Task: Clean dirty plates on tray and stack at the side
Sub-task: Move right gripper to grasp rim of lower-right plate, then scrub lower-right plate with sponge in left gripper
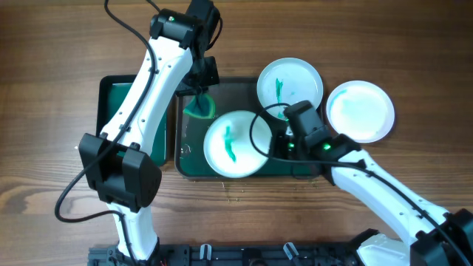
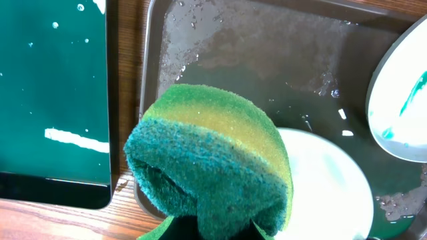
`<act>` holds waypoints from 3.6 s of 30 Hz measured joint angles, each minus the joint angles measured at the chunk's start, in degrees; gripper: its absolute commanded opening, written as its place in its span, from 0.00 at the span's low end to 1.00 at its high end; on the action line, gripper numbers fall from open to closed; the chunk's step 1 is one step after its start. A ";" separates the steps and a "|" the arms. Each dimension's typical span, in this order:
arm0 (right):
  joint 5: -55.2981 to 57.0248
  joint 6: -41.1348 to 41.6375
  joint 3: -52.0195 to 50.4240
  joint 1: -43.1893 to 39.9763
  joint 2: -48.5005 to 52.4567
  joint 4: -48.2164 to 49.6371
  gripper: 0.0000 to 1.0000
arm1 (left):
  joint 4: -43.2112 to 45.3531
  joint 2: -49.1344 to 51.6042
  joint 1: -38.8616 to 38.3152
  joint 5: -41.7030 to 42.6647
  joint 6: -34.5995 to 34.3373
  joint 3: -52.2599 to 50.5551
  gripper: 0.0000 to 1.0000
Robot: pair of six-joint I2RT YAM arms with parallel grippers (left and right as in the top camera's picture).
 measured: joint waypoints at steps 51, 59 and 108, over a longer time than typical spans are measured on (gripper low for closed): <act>-9.57 -7.82 11.50 -3.80 24.52 8.87 0.04 | 17.51 -0.13 1.68 5.16 -0.35 -20.79 0.04; -10.27 -7.23 11.52 -3.80 24.63 9.03 0.04 | 30.34 -0.13 1.66 8.00 1.86 -31.47 0.04; -13.86 -8.72 11.54 -3.48 25.38 9.92 0.04 | 38.99 -0.02 -2.16 15.93 10.45 -37.35 0.04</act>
